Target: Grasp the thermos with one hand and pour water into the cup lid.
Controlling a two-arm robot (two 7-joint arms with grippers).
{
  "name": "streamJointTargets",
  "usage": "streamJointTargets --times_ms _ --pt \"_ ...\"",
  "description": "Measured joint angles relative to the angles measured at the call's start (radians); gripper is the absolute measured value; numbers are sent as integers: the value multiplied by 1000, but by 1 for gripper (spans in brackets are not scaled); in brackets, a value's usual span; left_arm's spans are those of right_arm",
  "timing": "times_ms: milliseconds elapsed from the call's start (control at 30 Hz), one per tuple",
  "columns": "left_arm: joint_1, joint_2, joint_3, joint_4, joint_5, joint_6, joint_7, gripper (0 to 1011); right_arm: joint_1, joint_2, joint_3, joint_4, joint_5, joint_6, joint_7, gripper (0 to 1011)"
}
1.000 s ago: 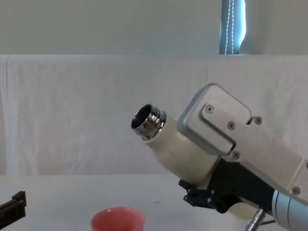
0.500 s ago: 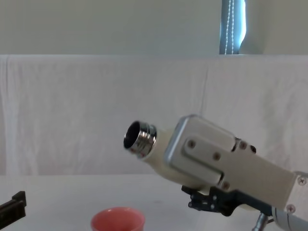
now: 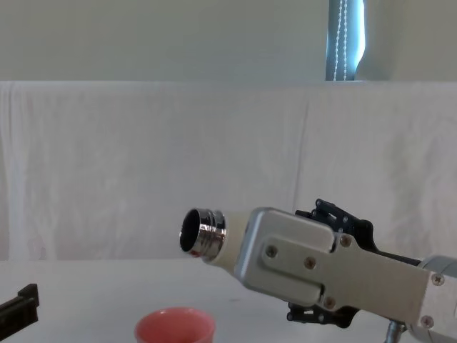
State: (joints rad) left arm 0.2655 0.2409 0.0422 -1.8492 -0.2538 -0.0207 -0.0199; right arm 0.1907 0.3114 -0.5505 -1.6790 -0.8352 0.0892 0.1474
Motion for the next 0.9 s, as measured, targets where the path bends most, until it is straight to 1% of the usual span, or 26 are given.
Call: streamJointTargets --times_ms 400,733,900 --pt "0 0 0 0 0 0 0 1001 39 30 -19 21 -37 5 29 959" --pt "0 0 0 0 0 0 0 1001 56 42 -18 37 -41 9 37 959" --pt "0 0 0 0 0 0 0 1001 62 47 -25 44 -49 9 40 959"
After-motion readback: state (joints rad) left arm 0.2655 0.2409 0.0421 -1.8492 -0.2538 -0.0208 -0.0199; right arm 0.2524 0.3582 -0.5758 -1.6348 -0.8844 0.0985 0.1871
